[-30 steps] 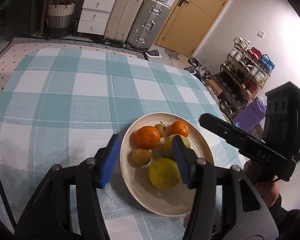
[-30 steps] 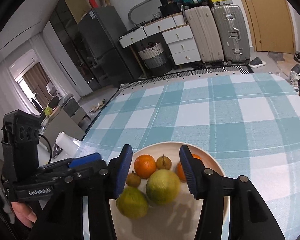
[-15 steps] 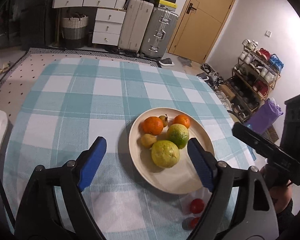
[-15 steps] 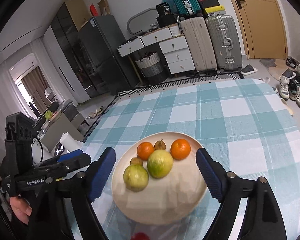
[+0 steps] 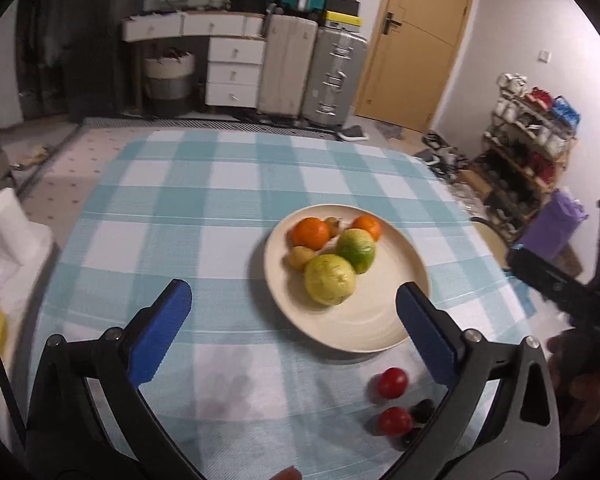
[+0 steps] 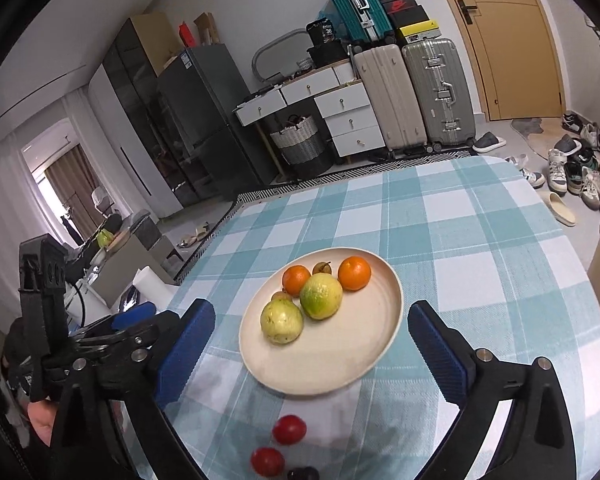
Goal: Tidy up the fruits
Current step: 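Move both tools back toward the red tomatoes and dark plums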
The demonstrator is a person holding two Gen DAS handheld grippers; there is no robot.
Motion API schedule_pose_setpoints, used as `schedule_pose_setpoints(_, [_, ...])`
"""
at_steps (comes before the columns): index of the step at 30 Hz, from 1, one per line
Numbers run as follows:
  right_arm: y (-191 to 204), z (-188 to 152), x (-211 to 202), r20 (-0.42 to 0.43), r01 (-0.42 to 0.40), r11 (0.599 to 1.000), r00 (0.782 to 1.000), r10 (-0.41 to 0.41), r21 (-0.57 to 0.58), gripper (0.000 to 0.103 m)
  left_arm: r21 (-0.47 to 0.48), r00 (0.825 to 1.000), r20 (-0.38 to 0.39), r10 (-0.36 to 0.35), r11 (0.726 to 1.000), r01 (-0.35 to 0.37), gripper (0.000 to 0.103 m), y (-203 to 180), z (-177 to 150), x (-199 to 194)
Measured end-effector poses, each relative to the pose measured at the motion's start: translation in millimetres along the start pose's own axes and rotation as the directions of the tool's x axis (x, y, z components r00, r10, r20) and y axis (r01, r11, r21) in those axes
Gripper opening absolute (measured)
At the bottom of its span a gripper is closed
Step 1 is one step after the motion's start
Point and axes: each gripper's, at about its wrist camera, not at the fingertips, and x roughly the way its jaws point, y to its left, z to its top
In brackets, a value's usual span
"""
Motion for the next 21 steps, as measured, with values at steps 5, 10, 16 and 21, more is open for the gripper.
schedule_pose_setpoints(5, [-0.3,-11.4,-16.9,-0.014,0.012,1.0,1.0,-0.012,-0.006,0.101,-0.012,1.0,-0.014,-0.001,1.0,0.001,0.102,-1.3,-15.7,-8.4])
schedule_pose_setpoints(10, [-0.7,-24.8,-30.9,-0.02,0.035,0.999,0.999,-0.036,-0.026,0.102,-0.013,0.999,-0.034,-0.028,1.0,0.028,0.102,-2.4,-34.2,-10.1])
schedule_pose_setpoints(16, [-5.5,-45.3,-34.4,-0.048,0.038,0.999,0.998,-0.039,-0.02,0.102,0.007,0.995,-0.088,-0.041,0.999,0.041,0.102,-5.5,-61.3,-3.5])
schedule_pose_setpoints(21, [-7.5,-58.6,-31.8,-0.074,0.03,1.0,0.997,-0.03,-0.005,0.102,0.007,0.991,-0.12,-0.052,0.999,0.053,0.102,-7.9,-72.9,1.7])
